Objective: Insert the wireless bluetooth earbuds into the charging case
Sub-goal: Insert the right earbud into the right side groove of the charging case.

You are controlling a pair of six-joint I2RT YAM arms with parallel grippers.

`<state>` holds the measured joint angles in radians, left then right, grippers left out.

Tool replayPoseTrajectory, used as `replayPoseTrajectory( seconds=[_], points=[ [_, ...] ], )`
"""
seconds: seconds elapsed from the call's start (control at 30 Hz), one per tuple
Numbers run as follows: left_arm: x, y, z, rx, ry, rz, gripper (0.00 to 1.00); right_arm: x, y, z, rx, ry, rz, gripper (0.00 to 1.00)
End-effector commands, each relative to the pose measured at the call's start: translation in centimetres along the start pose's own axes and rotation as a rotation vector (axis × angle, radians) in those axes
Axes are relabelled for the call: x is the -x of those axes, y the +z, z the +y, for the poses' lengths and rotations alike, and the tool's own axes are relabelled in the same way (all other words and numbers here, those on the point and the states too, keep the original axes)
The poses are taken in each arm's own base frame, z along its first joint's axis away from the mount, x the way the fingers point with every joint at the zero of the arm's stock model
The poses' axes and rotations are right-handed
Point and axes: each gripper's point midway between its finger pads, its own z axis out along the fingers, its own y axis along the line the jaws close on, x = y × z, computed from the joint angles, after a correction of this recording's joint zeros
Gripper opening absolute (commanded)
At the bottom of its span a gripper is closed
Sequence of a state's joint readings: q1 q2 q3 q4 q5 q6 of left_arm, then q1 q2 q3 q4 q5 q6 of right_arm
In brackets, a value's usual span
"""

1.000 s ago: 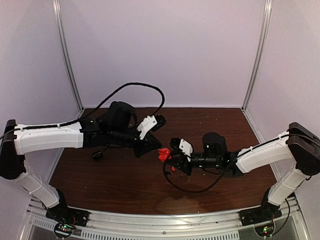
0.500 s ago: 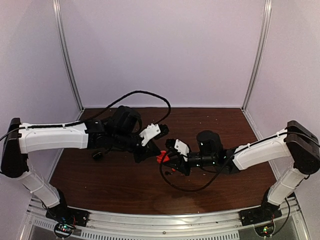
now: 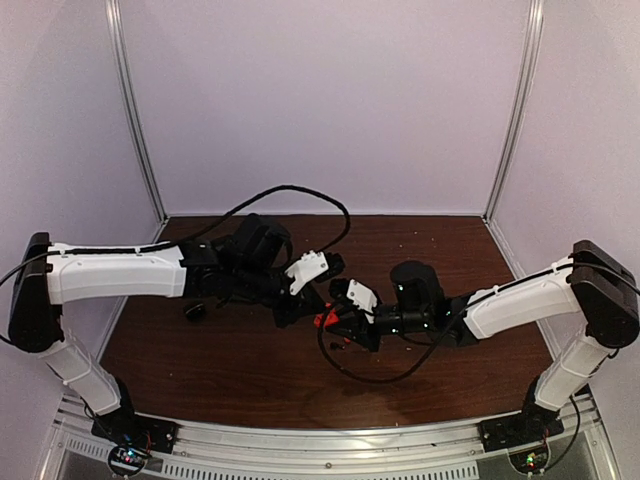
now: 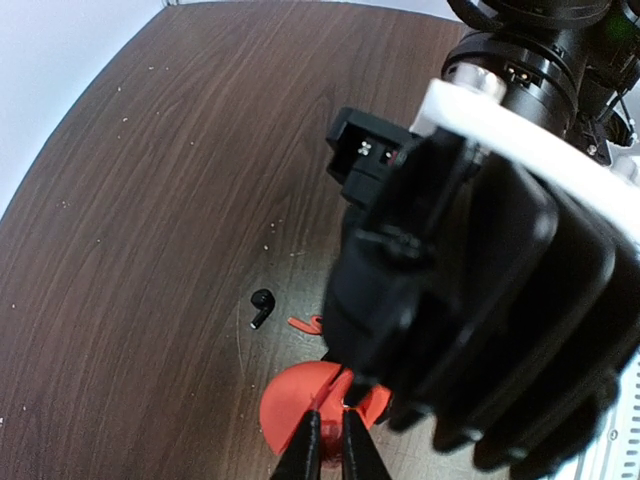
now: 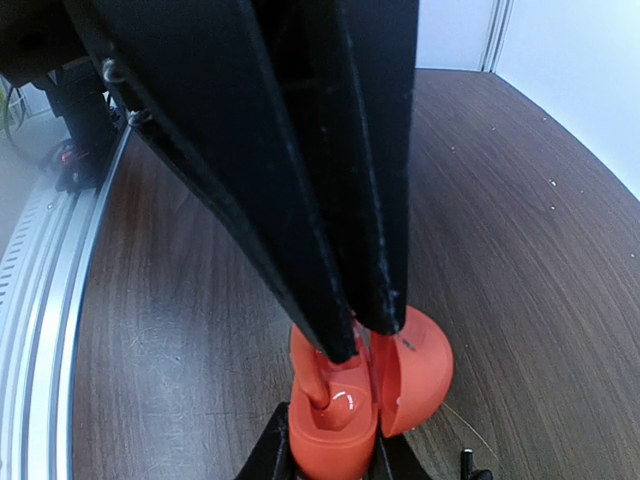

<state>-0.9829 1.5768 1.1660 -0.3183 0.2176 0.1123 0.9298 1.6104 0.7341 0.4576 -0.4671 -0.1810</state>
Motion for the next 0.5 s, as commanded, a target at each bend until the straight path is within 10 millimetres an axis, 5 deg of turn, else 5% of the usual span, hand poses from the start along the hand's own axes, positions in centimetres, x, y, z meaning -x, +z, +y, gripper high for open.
replayPoseTrajectory(
  seconds=[0.0,0.47],
  points=[
    [1.2,0.2,-0.6,-0.037,0.017,-0.021,0.11,1.2,-0.1,-0.3,-0.015,-0.026,-0.035,0.06],
    [1.5,0.8,-1.0,-0.068,0.002,-0.023,0.16,2.6,-1.5,0.3,-0.008,-0.046,-0.111,0.06]
  ],
)
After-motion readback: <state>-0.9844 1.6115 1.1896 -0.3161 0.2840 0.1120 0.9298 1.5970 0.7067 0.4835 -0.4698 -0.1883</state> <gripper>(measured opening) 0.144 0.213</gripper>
